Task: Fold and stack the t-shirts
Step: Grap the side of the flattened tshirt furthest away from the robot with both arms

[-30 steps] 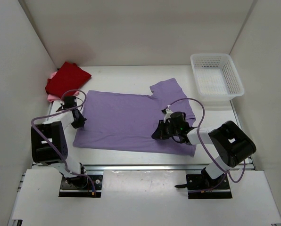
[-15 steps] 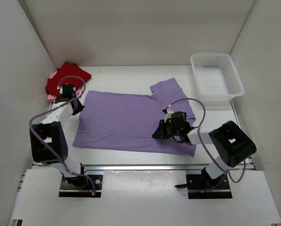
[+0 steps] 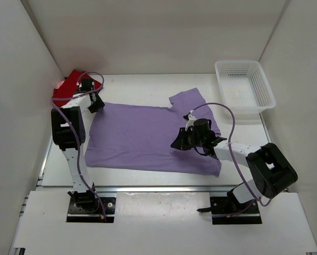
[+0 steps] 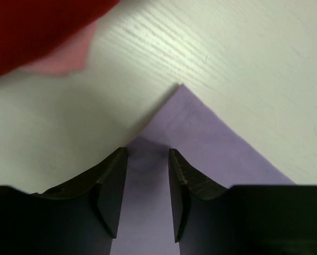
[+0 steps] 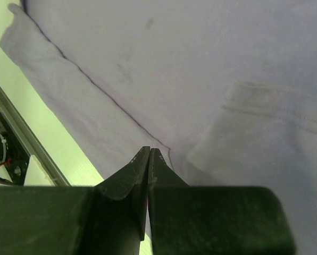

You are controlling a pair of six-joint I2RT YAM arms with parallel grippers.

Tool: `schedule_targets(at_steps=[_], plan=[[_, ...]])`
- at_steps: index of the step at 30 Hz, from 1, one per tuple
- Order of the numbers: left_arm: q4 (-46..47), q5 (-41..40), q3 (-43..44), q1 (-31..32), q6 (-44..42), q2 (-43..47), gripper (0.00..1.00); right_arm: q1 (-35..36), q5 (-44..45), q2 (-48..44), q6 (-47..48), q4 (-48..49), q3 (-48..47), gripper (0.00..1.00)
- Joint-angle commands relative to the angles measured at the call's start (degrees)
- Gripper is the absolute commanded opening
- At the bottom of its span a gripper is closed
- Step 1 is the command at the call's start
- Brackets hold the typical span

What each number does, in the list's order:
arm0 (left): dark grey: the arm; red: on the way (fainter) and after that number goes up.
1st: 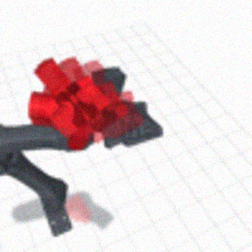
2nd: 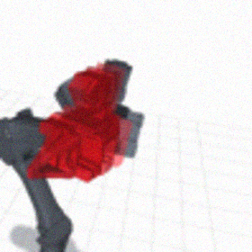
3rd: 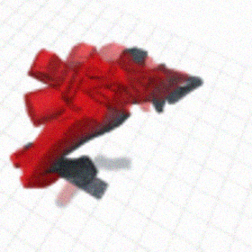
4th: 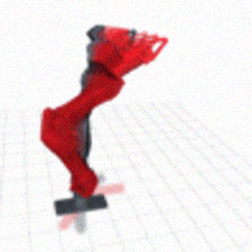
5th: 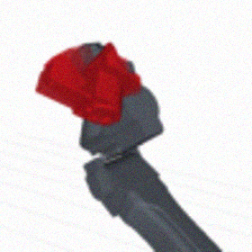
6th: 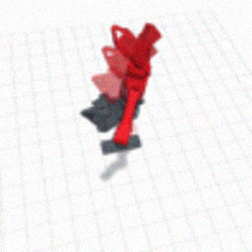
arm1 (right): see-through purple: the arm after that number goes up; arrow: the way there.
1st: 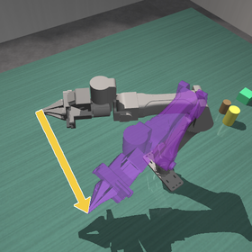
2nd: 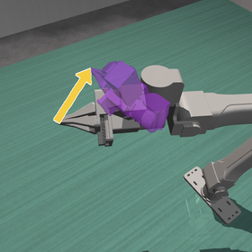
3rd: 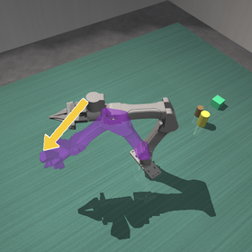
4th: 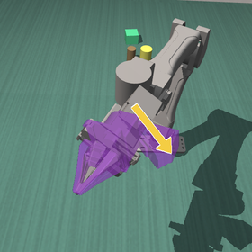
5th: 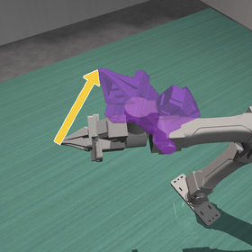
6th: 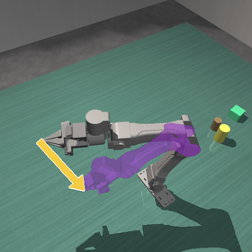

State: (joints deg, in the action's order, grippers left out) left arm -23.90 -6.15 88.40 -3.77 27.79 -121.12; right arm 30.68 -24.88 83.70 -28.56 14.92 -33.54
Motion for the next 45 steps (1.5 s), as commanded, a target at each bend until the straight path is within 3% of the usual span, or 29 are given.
schedule_targets(at_steps=[1, 6, 12, 21, 25, 31, 37, 38, 40, 43, 45], plan=[[-0.89, 0.87, 5.90, 0.17, 0.86, -0.43, 0.48, -0.27, 0.10, -2.66, 0.61, -1.38, -2.41, 0.00], [1.05, 1.68, 7.92, 0.60, 1.47, -2.01, 0.49, -0.09, 0.54, -2.58, 0.52, -1.91, -2.49, 0.00], [-4.66, -2.19, 16.27, 1.40, -0.89, -7.99, 0.42, 0.53, 1.33, -1.96, 1.40, -2.88, -3.46, 0.00], [-11.77, -3.60, 24.71, 1.14, -2.39, -14.57, 0.43, -0.62, 1.15, -3.54, 2.02, -3.84, -5.05, 0.00], [-17.74, -5.18, 32.43, 2.18, -4.76, -18.09, 0.41, -1.14, 0.80, -4.42, 1.75, -3.40, -5.57, 0.00], [-21.01, -5.71, 36.49, 1.93, -5.38, -20.38, 0.21, -7.81, 0.27, -7.15, 0.96, -1.74, -9.00, 0.00], [-19.17, -5.02, 31.41, 1.57, -5.03, -16.88, 0.04, -16.51, 3.08, -1.20, -1.07, 2.05, -14.87, 0.04], [-18.12, -4.66, 30.61, 1.57, -5.11, -15.82, 0.05, -18.00, 3.17, 0.05, -1.41, 2.22, -15.41, 0.03], [-16.80, -5.36, 28.42, 1.57, -4.24, -14.07, 0.28, -19.42, 1.78, 3.47, -2.20, 1.96, -18.39, 0.03], [-13.28, -4.67, 25.42, 1.75, -3.98, -11.43, 0.44, -18.03, 0.19, 5.15, -1.51, 0.99, -19.90, 0.02], [-13.10, -4.13, 25.86, 1.57, -3.54, -11.77, 0.48, -15.48, 1.76, 5.51, 0.34, -0.49, -20.33, 0.01]])
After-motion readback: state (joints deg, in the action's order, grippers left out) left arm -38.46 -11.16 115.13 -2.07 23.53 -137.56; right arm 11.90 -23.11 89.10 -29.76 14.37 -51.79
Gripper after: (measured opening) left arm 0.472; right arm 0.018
